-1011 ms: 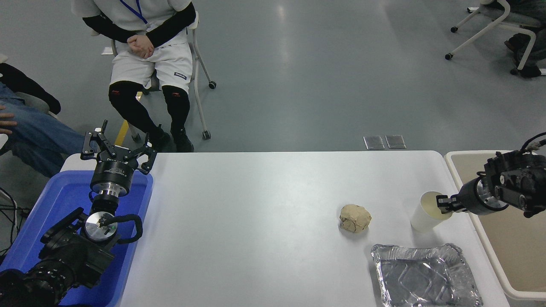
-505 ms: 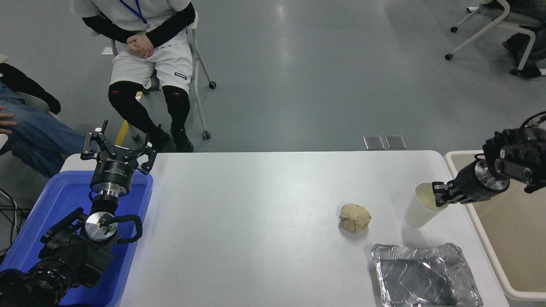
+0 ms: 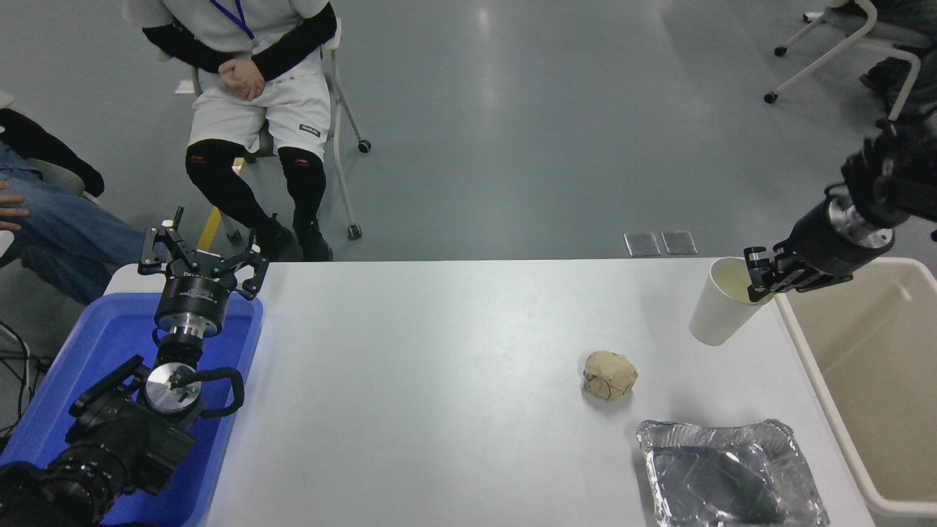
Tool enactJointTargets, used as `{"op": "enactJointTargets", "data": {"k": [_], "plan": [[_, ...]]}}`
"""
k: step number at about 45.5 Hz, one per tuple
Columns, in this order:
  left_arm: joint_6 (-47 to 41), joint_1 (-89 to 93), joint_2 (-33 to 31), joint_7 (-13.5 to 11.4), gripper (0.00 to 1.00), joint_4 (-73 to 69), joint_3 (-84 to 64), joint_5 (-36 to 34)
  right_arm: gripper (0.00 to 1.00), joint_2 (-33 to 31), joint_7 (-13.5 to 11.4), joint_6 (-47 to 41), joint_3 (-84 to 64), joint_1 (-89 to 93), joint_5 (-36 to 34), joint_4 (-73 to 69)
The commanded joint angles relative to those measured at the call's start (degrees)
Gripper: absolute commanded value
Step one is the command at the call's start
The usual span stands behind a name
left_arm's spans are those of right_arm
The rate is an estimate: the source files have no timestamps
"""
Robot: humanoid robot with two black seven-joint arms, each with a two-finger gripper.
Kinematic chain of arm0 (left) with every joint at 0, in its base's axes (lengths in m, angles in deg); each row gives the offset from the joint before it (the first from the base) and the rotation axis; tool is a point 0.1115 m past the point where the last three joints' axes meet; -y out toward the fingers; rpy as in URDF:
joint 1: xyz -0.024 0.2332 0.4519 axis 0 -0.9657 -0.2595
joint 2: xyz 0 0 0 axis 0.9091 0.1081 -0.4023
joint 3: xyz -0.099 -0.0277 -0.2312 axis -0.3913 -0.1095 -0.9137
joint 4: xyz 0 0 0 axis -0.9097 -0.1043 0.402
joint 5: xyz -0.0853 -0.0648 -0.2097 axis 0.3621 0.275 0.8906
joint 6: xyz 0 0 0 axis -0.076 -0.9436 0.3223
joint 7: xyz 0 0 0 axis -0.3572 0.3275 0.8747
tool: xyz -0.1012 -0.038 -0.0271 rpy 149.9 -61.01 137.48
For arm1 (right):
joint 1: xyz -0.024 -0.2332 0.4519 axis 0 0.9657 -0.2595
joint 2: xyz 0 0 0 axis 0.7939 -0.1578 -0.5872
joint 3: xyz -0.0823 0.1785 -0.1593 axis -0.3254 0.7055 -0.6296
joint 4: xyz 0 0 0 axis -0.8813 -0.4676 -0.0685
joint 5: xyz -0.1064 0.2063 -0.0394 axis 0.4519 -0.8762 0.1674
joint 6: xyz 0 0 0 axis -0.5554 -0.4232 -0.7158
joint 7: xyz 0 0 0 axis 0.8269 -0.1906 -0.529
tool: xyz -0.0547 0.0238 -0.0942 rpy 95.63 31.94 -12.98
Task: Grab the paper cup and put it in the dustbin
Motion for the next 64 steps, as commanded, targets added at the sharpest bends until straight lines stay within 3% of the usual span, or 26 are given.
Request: {"op": "enactJointTargets", "data": {"k": [1, 45, 64], "plan": [[0.0, 0.0, 0.0, 0.0, 0.99, 0.0, 0.0, 0.0, 0.00, -0.2, 0.0, -0.4, -3.0, -11.9, 1.4, -4.7], [0.0, 0.0, 0.0, 0.0, 0.99, 0.0, -0.1, 0.0, 0.00, -1.7, -0.2, -0.4, -10.2, -22.4, 8.4, -6.5], [-0.1, 0.0, 0.0, 0.0, 0.99, 0.0, -0.1, 0.1, 0.00, -16.5, -0.2, -0.4, -11.7, -16.7, 10.1, 4.0]]}}
